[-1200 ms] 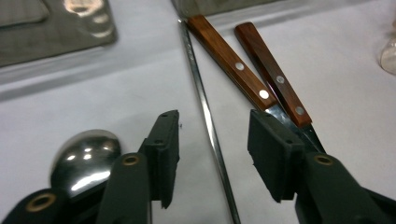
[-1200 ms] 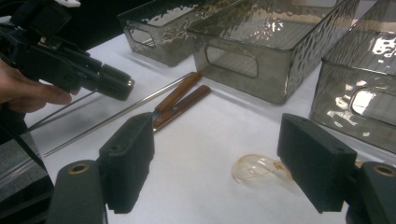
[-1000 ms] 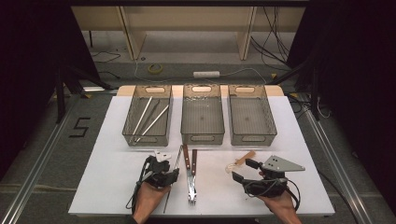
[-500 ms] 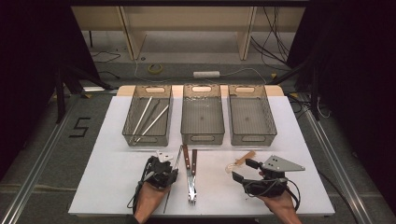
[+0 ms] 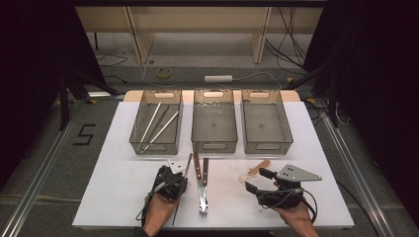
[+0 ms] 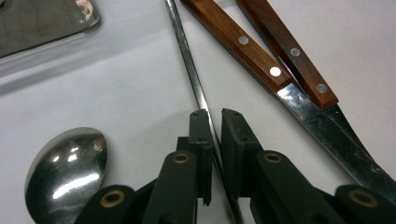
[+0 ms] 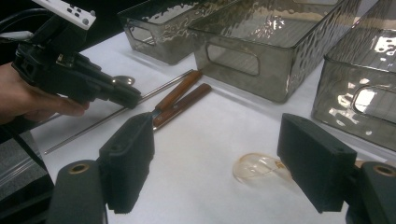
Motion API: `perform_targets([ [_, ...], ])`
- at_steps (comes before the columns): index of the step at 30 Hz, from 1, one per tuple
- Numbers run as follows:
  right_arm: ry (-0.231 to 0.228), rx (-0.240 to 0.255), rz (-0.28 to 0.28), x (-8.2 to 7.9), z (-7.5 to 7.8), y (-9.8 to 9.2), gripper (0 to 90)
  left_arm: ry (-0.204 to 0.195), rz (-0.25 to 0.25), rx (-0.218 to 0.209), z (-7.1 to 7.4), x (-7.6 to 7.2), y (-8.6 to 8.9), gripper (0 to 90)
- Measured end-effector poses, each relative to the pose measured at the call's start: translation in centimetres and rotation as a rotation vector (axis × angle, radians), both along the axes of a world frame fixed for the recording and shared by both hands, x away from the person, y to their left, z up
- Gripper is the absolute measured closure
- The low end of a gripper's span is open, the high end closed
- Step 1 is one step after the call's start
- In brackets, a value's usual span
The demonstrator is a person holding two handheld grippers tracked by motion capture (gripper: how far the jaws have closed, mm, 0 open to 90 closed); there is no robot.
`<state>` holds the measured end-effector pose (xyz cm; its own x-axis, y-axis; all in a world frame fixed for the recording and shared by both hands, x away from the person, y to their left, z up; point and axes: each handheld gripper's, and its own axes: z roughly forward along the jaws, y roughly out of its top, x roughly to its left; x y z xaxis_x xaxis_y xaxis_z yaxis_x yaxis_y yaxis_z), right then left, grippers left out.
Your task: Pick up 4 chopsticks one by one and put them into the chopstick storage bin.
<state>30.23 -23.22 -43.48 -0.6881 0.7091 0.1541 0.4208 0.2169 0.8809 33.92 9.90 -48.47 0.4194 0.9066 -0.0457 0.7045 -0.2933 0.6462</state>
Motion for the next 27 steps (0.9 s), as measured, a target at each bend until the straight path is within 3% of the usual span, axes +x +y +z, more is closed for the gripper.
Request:
perform_targets([
  [7, 0.001, 0.001, 0.0, 0.01, 0.0, -0.02, 28.5, -0.001, 0.013, -0.015, 0.04, 0.2, 0.23, 83.7],
  [19, 0.001, 0.001, -0.003, 0.02, 0.01, -0.04, 28.5, 0.03, 0.045, -0.055, -0.01, 0.07, 0.74, 82.7],
  [27, 0.0, -0.003, -0.003, 0.04, -0.01, -0.03, 28.5, 0.014, 0.066, -0.067, -0.15, -0.2, 0.63, 84.3],
])
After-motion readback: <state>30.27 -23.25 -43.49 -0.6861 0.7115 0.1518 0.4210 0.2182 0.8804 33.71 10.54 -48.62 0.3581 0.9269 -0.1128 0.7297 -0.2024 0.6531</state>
